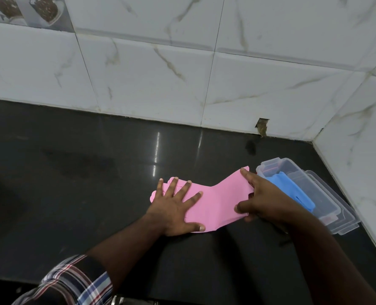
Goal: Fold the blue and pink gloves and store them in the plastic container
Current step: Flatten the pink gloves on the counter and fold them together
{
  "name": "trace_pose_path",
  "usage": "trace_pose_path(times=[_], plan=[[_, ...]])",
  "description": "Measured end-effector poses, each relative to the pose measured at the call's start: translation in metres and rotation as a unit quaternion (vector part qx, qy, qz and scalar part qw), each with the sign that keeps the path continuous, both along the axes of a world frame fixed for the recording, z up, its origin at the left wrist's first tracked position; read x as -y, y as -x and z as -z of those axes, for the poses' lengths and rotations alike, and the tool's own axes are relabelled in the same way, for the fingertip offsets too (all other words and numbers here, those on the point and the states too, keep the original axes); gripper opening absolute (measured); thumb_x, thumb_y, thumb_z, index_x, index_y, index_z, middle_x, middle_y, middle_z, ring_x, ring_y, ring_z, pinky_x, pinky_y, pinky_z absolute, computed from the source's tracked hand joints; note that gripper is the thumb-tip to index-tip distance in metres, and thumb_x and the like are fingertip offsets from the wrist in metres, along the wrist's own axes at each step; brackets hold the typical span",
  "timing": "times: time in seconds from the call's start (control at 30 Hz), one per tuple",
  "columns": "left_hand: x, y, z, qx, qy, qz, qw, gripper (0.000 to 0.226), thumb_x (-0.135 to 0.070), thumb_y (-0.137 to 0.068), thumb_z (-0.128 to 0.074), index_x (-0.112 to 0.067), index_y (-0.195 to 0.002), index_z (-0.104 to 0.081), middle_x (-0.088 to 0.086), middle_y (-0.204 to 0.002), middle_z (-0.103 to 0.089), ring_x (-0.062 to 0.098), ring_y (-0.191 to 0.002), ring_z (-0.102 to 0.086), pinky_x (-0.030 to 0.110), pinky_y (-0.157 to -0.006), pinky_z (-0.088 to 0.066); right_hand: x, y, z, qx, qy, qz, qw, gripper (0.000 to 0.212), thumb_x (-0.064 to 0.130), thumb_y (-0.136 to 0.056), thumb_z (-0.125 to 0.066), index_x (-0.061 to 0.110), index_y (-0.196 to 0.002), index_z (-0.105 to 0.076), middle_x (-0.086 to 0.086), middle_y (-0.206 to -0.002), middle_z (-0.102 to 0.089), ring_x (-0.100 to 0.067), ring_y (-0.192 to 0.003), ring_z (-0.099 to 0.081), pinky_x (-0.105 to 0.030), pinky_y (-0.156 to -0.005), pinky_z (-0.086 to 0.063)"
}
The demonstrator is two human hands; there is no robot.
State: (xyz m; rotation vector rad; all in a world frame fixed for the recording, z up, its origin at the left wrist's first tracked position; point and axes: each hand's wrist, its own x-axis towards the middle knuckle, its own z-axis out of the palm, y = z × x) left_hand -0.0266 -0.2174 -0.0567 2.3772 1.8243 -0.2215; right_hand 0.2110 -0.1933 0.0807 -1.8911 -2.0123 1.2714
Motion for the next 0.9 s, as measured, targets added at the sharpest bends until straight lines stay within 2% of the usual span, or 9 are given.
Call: trace_pose_path(times=[0.13,0.23,0.33,0.5,0.67,0.77,0.83,0.9], plan=[[-0.003,-0.001,-0.003,-0.013,0.021,0.002,1.000,0.101,-0.099,-0.067,-0.013,-0.051,-0.152,0.013,-0.001,-0.167,0.015,0.037,-0.151,0.021,0.069,-0.110,0.018,0.000,0.006,-0.007,0.006,0.002,-0.001,1.000,0.106,0.010,-0.078,-0.078,0.033,-0.155,-0.008,0.003,-0.119,-0.044,-0.025,-0.083,-0.069,-0.035,-0.074,-0.062],[-0.010,-0.004,-0.011,-0.020,0.038,-0.001,0.999,0.098,-0.096,-0.071,-0.014,-0.049,-0.154,0.007,-0.002,-0.168,0.010,0.036,-0.151,0.020,0.072,-0.108,0.017,0.003,0.006,-0.008,0.014,0.005,-0.004,1.000,0.106,0.010,-0.079,-0.078,0.032,-0.155,-0.008,0.005,-0.116,-0.043,-0.023,-0.087,-0.067,-0.032,-0.072,-0.062],[-0.016,-0.011,-0.020,-0.031,0.035,0.036,0.998,0.100,-0.092,-0.075,-0.030,-0.043,-0.156,0.003,-0.004,-0.168,0.008,0.035,-0.152,0.018,0.072,-0.109,0.016,0.005,0.006,-0.008,0.015,0.004,0.000,1.000,0.105,0.010,-0.079,-0.078,0.031,-0.155,-0.008,0.005,-0.117,-0.042,-0.023,-0.086,-0.066,-0.029,-0.070,-0.062],[-0.031,-0.019,-0.031,-0.028,0.101,0.062,0.993,0.109,-0.086,-0.074,-0.049,-0.041,-0.157,0.006,-0.005,-0.169,0.005,0.036,-0.153,0.012,0.075,-0.109,0.014,0.005,0.008,-0.010,0.007,0.000,0.006,1.000,0.106,0.011,-0.078,-0.079,0.034,-0.155,-0.011,0.003,-0.124,-0.043,-0.025,-0.085,-0.069,-0.037,-0.076,-0.062],[-0.036,-0.013,-0.024,-0.010,0.134,0.051,0.990,0.118,-0.087,-0.070,-0.054,-0.042,-0.154,0.016,-0.010,-0.168,0.011,0.035,-0.152,0.016,0.076,-0.109,0.011,0.005,0.020,-0.015,-0.078,-0.006,0.001,0.997,0.107,0.003,-0.075,-0.080,0.034,-0.155,-0.015,-0.008,-0.146,-0.042,-0.028,-0.079,-0.072,-0.041,-0.073,-0.062],[-0.036,-0.011,-0.021,-0.007,0.130,0.049,0.990,0.122,-0.088,-0.069,-0.054,-0.039,-0.154,0.017,-0.011,-0.167,0.012,0.034,-0.152,0.017,0.076,-0.109,0.011,0.005,0.038,-0.016,-0.134,-0.013,-0.008,0.991,0.105,-0.004,-0.075,-0.077,0.030,-0.155,-0.018,-0.011,-0.153,-0.035,-0.027,-0.073,-0.074,-0.033,-0.064,-0.062],[-0.035,-0.011,-0.022,-0.010,0.131,0.048,0.990,0.120,-0.087,-0.070,-0.053,-0.036,-0.156,0.013,-0.009,-0.168,0.011,0.035,-0.152,0.017,0.076,-0.110,0.010,0.005,0.052,-0.016,-0.159,-0.009,-0.013,0.987,0.103,-0.008,-0.075,-0.075,0.027,-0.155,-0.020,-0.011,-0.155,-0.032,-0.024,-0.067,-0.073,-0.028,-0.058,-0.059],[-0.033,-0.012,-0.024,-0.016,0.128,0.051,0.990,0.115,-0.086,-0.071,-0.053,-0.034,-0.158,0.003,-0.006,-0.168,0.006,0.035,-0.152,0.017,0.075,-0.111,0.008,0.006,0.065,-0.013,-0.183,0.005,-0.017,0.983,0.105,-0.010,-0.074,-0.075,0.025,-0.156,-0.019,-0.012,-0.155,-0.031,-0.025,-0.067,-0.072,-0.030,-0.058,-0.060]])
